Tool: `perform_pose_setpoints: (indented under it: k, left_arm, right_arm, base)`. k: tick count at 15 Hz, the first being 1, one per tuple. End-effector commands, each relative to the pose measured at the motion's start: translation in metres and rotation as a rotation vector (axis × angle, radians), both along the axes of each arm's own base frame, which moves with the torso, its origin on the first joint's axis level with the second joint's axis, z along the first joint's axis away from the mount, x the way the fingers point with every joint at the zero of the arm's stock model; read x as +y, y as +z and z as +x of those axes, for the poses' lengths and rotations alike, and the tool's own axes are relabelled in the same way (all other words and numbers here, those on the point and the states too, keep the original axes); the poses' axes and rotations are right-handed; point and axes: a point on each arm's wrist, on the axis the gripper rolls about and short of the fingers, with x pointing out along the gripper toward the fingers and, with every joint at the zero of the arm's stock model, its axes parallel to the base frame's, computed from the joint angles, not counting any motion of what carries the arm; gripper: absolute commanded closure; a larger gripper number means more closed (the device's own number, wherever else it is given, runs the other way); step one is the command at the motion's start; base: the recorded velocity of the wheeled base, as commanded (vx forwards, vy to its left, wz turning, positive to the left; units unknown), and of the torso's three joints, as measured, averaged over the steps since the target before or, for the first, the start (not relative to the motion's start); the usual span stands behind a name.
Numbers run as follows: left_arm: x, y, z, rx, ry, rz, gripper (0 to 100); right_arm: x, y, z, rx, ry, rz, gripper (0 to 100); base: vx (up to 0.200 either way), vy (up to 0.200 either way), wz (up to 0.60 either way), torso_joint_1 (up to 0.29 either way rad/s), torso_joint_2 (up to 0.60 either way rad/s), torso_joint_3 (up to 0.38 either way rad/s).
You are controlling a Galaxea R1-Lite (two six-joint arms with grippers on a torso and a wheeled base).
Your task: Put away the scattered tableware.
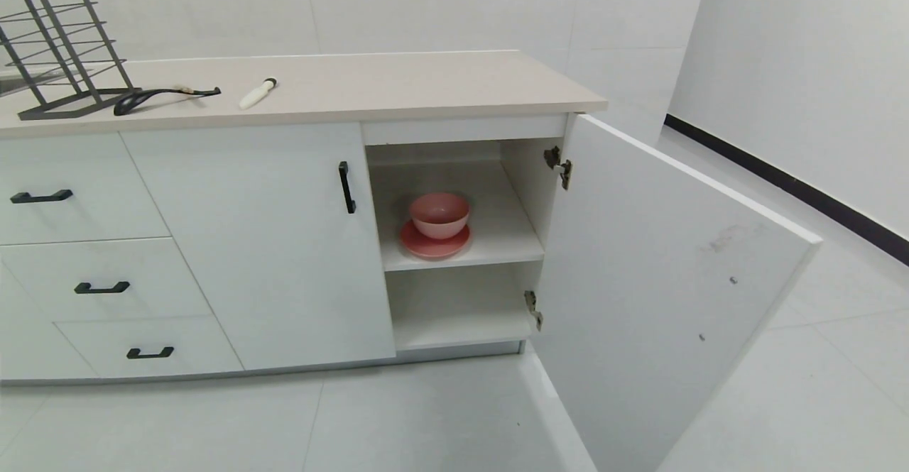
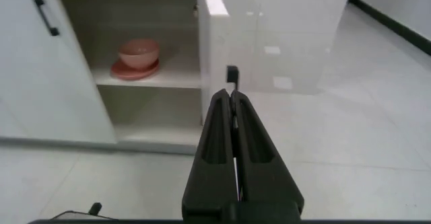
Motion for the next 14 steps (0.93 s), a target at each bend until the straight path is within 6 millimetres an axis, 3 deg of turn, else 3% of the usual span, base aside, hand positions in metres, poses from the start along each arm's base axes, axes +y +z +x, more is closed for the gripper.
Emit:
perform_pose_setpoints:
  k: [1, 5, 8, 14]
  left_arm:
    - [0.000, 0.000, 0.000, -0.002, 0.000, -0.002, 0]
    - [0.000, 0.000, 0.000, -0.002, -0.002, -0.002, 0]
    - [0.000, 0.000, 0.000, -0.002, 0.000, -0.002, 0]
    - [0.000, 0.000, 0.000, -0.002, -0.002, -0.002, 0]
  right_arm:
    - [0.007, 0.007, 0.066, 0.140, 0.053, -0.027, 100]
    - [0.007, 0.008, 0.070, 0.145, 0.076, -0.026, 100]
    - [0.008, 0.005, 0.076, 0.157, 0.108, -0.041, 100]
    - [0.014, -0.008, 0.124, 0.160, 0.200, -0.053, 100]
  base:
    - [-0.200, -0.200, 0.00, 0.002, 0.00, 0.002]
    - [0.000, -0.200, 0.00, -0.001, 0.00, 0.004]
    - [0.000, 0.000, 0.00, 0.000, 0.00, 0.000]
    - [0.000, 0.000, 0.00, 0.000, 0.00, 0.000]
